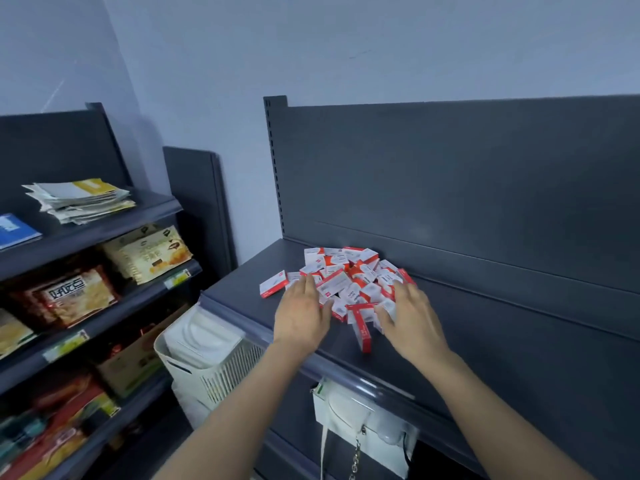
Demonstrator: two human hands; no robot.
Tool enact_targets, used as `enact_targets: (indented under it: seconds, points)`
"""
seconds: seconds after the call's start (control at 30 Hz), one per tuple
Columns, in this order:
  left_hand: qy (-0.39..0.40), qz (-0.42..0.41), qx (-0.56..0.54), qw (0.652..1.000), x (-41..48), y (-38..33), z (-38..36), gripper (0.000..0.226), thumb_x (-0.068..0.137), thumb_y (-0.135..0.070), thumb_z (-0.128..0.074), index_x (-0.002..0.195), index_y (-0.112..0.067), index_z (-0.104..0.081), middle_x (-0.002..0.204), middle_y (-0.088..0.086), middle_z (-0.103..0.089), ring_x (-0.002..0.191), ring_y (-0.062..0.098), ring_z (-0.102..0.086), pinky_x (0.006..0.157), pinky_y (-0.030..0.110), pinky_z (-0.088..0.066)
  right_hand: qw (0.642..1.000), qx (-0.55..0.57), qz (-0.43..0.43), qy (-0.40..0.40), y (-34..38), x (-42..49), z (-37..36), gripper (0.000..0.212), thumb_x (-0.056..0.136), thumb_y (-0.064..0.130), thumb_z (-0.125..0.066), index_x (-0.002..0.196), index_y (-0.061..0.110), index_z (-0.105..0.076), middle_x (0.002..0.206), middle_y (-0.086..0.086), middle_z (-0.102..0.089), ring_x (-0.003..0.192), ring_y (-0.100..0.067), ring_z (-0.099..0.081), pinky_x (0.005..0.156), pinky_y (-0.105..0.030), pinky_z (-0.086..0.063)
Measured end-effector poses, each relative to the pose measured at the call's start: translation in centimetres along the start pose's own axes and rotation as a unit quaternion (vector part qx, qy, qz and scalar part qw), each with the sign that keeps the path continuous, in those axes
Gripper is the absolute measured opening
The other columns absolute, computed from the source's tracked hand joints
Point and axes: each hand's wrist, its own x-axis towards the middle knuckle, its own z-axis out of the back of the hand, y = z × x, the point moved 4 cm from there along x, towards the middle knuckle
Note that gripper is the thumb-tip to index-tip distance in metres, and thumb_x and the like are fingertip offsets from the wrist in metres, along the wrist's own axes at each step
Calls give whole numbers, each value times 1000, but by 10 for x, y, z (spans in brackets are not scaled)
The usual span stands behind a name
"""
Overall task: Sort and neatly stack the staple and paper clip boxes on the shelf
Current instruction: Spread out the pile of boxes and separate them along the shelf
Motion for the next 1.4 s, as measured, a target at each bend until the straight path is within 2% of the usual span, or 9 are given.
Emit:
enact_targets:
  seconds: [0.1,0.2,0.5,0.67,0.83,1.03,1.13,1.23,1.4]
  points:
    - [11,42,-3,999,11,38,-4,56,94,-44,-41,135,-6,-36,138,9,-47,127,25,-42,100,35,-39,999,-23,1,29,27,7,-24,43,93,33,-52,127,9,-44,125,-7,-51,117,-21,-49,90,-30,-45]
    - [27,74,1,997,17,58,-11,54,90,-49,-45,125,-7,-46,127,9,-54,120,26,-48,94,37,-43,996,-61,-7,66,39,13,-43,44,92,35,-53,126,8,-43,123,-9,-52,114,-22,-53,87,-30,-47]
    - [62,143,25,987,39,69,-37,79,77,-75,-42,113,-5,-56,118,11,-58,110,26,-54,89,36,-47,983,-141,-62,102,39,26,-61,49,92,31,-55,131,6,-38,136,-19,-46,111,-25,-60,78,-31,-53]
    - [66,164,43,983,51,67,-50,82,77,-77,-39,114,-7,-60,124,12,-51,113,26,-50,94,36,-43,980,-148,-59,116,32,30,-65,40,91,29,-57,122,6,-48,119,-12,-62,110,-27,-61,84,-33,-51]
    - [60,165,49,983,54,65,-59,61,84,-58,-48,116,-8,-61,125,12,-49,114,27,-47,96,37,-40,978,-143,-59,137,27,33,-69,34,90,23,-59,120,8,-54,120,-9,-62,111,-25,-60,86,-34,-51]
    - [28,184,25,982,49,74,-52,40,79,-38,-59,104,-7,-58,114,12,-58,108,29,-51,91,36,-42,976,-144,-61,151,26,34,-70,30,91,15,-56,121,8,-55,122,-10,-60,113,-26,-59,87,-34,-50]
    - [9,189,-72,979,46,79,-50,34,78,-16,-61,109,-4,-53,109,16,-63,101,34,-58,83,37,-47,976,-143,-61,153,26,32,-68,31,91,15,-57,121,8,-55,123,-10,-59,113,-26,-58,88,-33,-50]
    - [-54,190,-168,966,41,80,-43,44,76,1,-57,120,-4,-55,111,19,-64,101,37,-59,83,37,-48,979,-136,-56,139,24,29,-62,29,92,17,-55,120,8,-55,122,-11,-60,112,-27,-57,88,-33,-49]
    - [-116,181,-279,936,27,58,-30,44,77,-2,-66,121,-4,-59,118,15,-65,110,33,-60,94,34,-44,985,-121,-55,109,11,18,-46,33,93,16,-53,125,12,-53,116,-8,-62,107,-26,-59,81,-34,-50]
